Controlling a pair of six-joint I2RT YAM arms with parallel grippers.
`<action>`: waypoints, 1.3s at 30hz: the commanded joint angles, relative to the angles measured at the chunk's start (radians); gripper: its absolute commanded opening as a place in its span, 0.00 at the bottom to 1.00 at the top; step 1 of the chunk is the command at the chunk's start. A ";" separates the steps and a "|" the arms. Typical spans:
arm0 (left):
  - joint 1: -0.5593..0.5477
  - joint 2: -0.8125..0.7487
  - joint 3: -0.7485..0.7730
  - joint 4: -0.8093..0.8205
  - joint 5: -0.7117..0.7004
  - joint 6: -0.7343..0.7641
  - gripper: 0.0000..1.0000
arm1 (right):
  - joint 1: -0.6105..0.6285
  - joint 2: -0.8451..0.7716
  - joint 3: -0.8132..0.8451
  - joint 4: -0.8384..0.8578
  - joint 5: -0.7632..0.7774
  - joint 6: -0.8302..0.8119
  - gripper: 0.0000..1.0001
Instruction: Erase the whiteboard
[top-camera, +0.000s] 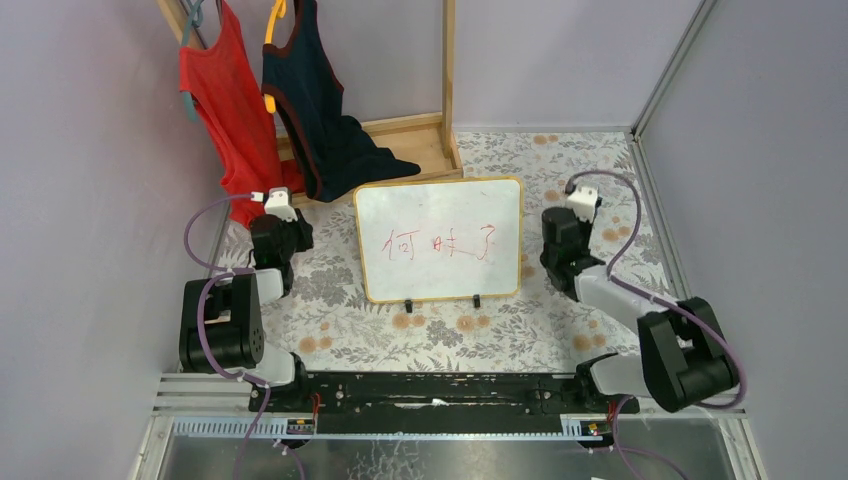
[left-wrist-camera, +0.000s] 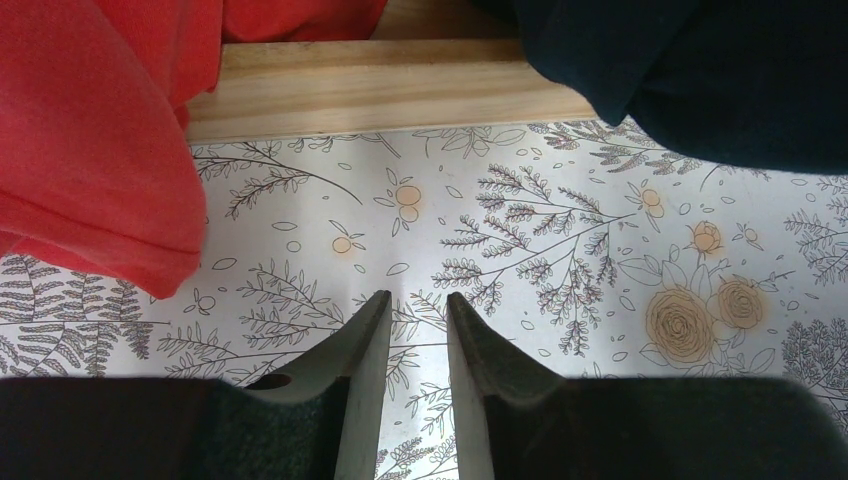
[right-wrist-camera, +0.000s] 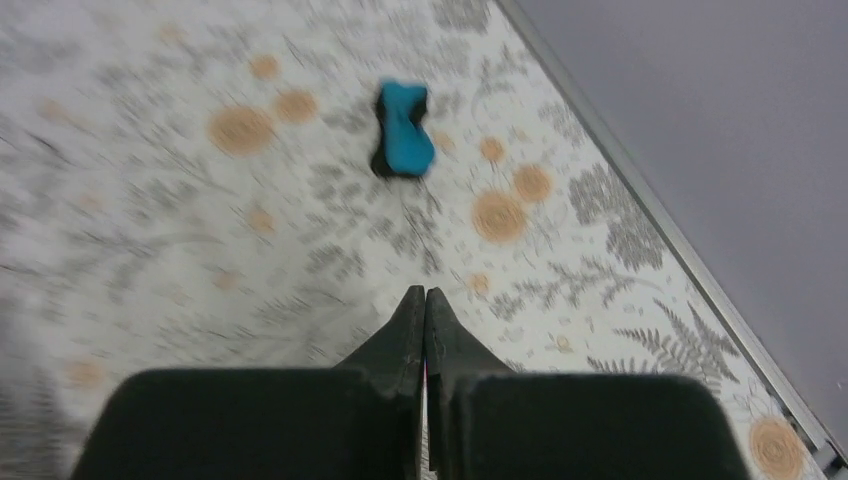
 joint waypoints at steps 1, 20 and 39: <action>0.009 0.007 0.024 0.019 0.013 -0.006 0.26 | 0.008 -0.127 0.230 -0.390 -0.104 0.092 0.00; 0.023 -0.019 -0.002 0.041 0.031 -0.010 0.25 | -0.384 0.413 1.232 -1.198 -0.777 0.143 0.92; 0.032 -0.001 0.016 0.029 0.054 -0.016 0.25 | -0.507 0.745 1.472 -1.305 -0.853 0.110 0.75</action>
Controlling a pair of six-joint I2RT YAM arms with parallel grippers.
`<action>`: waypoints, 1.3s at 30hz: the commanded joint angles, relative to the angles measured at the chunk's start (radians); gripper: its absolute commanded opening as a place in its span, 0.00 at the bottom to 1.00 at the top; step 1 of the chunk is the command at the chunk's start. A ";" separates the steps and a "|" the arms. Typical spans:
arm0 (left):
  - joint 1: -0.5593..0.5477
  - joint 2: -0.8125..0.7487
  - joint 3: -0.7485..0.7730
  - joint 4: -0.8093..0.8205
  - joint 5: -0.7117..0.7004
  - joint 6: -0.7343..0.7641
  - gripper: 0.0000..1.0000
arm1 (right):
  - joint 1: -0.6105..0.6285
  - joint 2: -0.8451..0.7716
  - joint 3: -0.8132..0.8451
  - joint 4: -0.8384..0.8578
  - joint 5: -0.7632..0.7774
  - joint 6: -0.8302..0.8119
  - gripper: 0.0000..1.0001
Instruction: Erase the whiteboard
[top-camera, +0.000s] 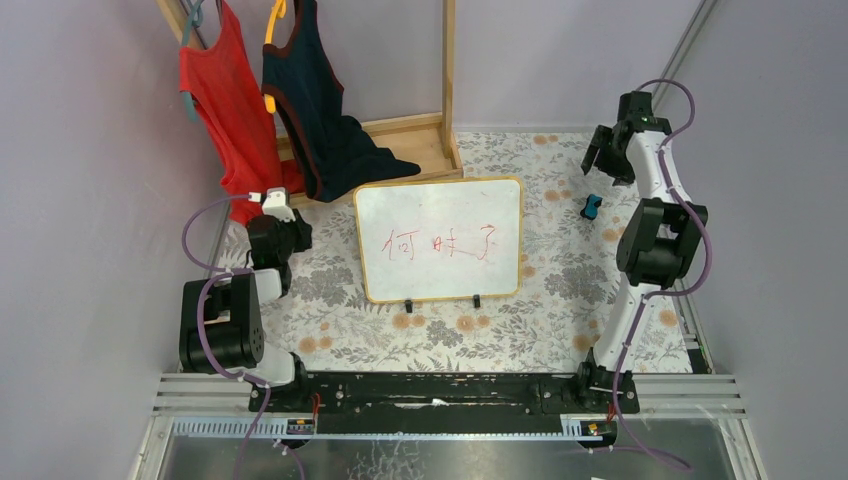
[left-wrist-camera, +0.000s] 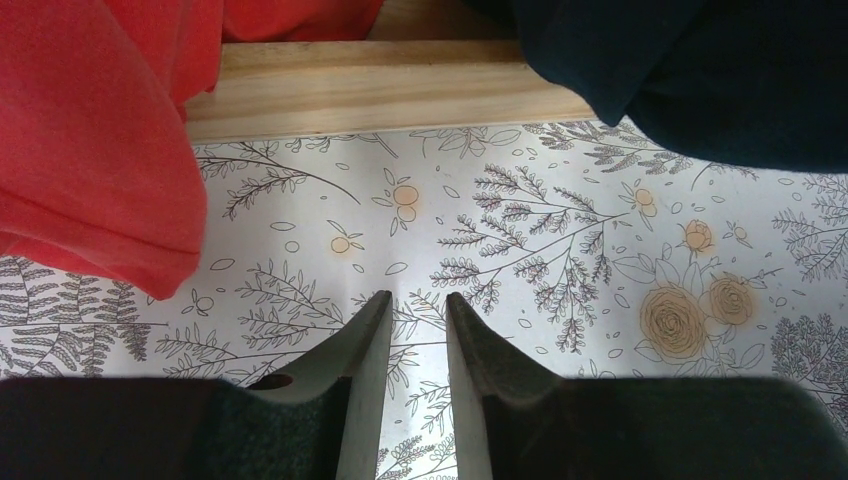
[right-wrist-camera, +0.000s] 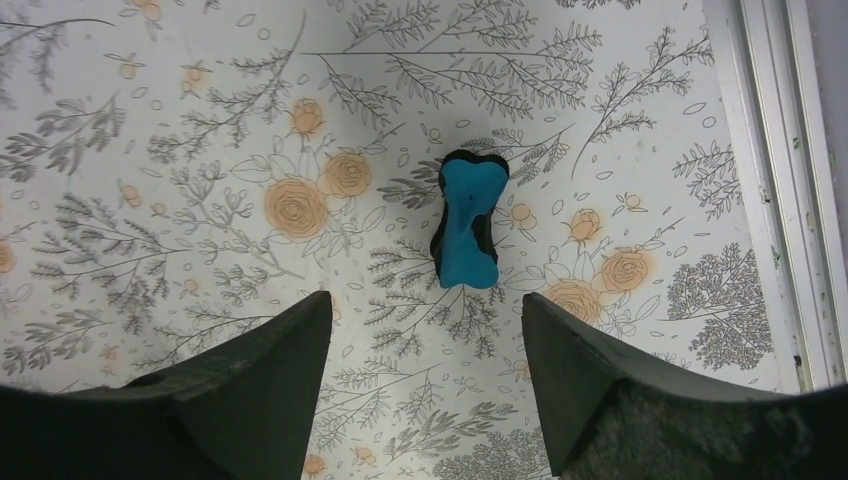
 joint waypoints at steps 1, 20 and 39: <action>0.011 -0.003 0.015 0.027 0.016 -0.009 0.25 | -0.011 0.017 0.001 -0.016 -0.017 -0.015 0.75; 0.023 0.009 0.025 0.017 0.032 -0.017 0.25 | -0.058 0.152 -0.015 0.020 -0.041 0.000 0.65; 0.031 0.016 0.029 0.015 0.038 -0.023 0.25 | -0.059 0.220 -0.039 0.029 -0.051 0.003 0.56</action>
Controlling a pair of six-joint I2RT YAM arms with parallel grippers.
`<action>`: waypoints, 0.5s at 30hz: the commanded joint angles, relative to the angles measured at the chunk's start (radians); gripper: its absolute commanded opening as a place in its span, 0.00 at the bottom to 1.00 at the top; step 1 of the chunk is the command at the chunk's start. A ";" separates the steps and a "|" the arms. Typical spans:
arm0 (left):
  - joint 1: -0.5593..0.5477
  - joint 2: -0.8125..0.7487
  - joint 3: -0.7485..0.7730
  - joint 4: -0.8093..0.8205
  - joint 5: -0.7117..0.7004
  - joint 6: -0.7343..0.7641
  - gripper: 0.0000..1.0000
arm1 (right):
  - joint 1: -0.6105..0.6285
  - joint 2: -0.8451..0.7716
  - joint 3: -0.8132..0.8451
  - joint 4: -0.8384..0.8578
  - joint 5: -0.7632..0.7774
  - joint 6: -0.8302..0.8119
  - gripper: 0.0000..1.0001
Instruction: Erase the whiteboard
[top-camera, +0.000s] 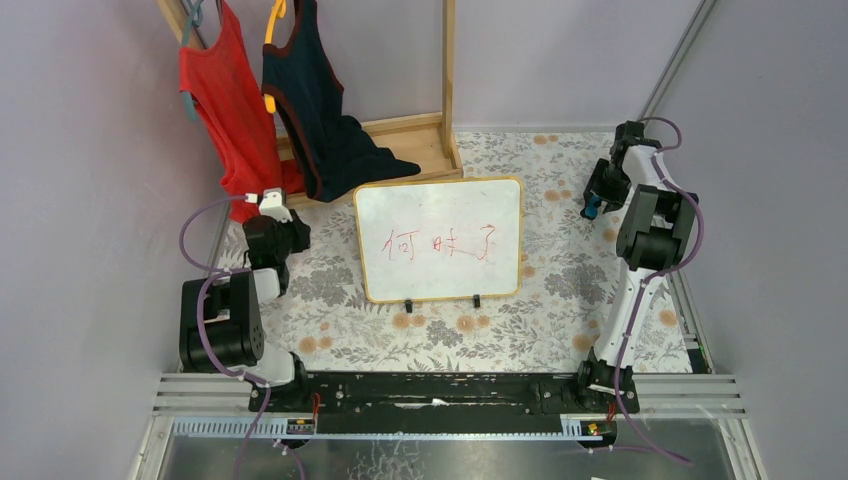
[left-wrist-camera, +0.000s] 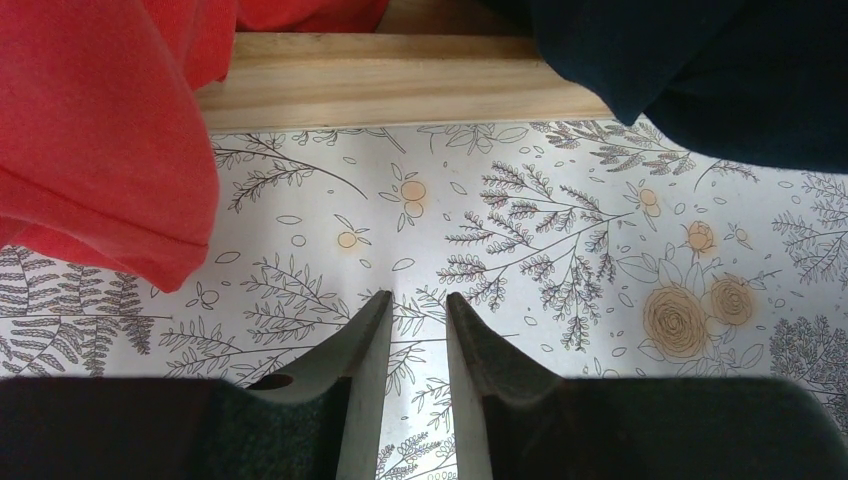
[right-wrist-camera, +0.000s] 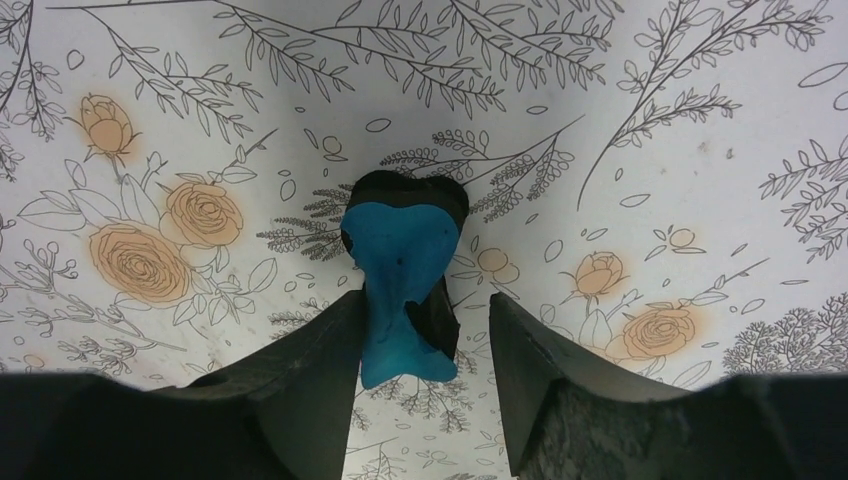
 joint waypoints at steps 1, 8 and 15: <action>0.007 0.009 0.028 0.019 0.012 -0.007 0.25 | 0.004 0.020 0.002 0.006 -0.007 -0.001 0.56; 0.010 0.011 0.031 0.019 0.016 -0.010 0.25 | 0.004 0.022 -0.013 0.018 0.002 -0.004 0.49; 0.010 0.014 0.032 0.019 0.019 -0.010 0.25 | 0.004 0.004 -0.039 0.035 0.003 0.000 0.43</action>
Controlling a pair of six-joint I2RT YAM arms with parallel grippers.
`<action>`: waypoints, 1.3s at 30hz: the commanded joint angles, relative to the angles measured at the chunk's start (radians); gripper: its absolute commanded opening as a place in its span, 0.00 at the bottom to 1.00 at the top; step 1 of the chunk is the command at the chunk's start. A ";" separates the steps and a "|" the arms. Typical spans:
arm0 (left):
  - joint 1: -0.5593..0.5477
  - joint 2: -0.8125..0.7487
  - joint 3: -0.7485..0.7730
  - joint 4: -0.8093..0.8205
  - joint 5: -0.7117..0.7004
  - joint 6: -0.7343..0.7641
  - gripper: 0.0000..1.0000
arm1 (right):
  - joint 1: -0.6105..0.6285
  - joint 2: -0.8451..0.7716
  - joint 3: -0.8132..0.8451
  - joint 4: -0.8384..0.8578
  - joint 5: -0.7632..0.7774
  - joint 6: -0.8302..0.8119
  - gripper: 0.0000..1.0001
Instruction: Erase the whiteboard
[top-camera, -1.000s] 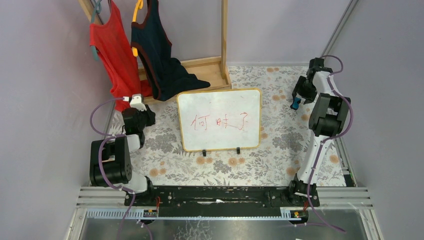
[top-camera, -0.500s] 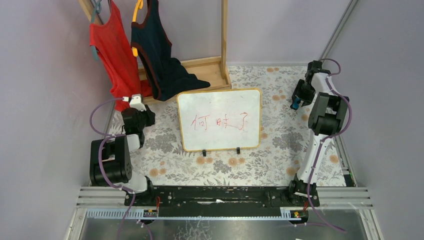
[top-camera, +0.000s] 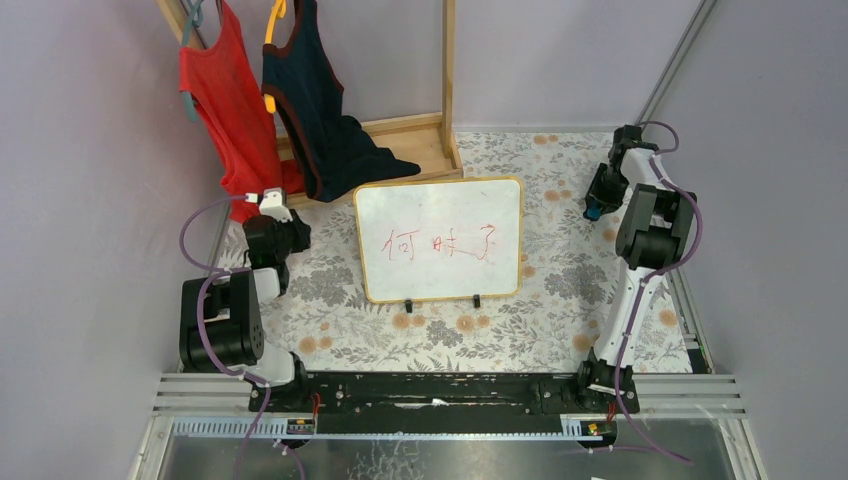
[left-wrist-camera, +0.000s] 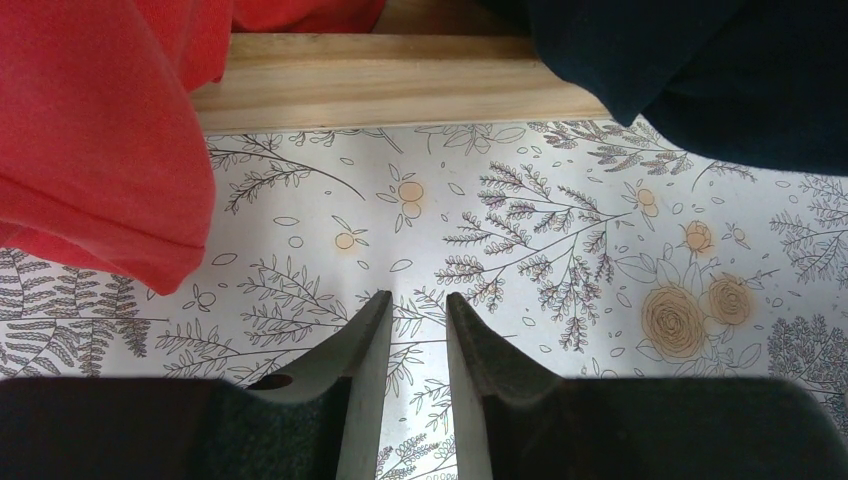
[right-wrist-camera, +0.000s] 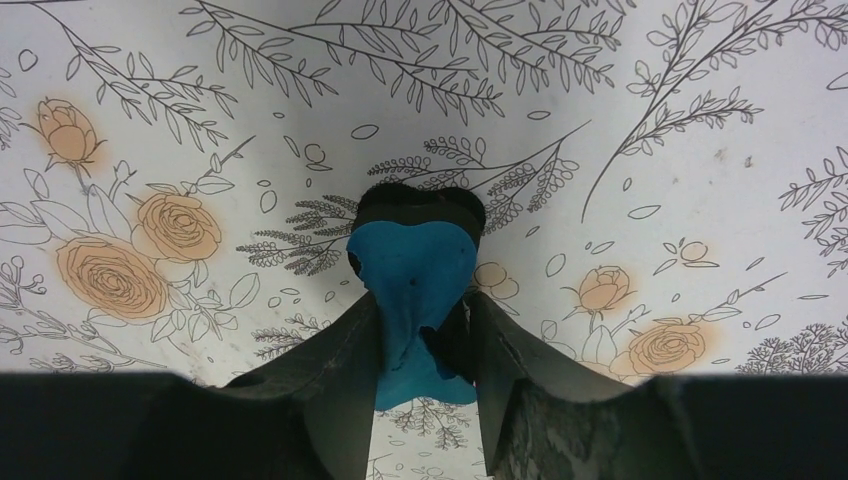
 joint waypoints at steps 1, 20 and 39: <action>0.010 0.008 0.027 0.019 0.014 -0.009 0.25 | 0.005 -0.022 -0.027 0.016 0.002 0.000 0.42; 0.023 0.012 0.034 0.012 0.048 -0.012 0.27 | 0.177 -0.568 -0.562 0.223 0.098 0.044 0.00; 0.047 -0.037 0.141 -0.266 0.317 0.078 0.37 | 0.227 -1.494 -1.120 0.202 -0.050 0.127 0.00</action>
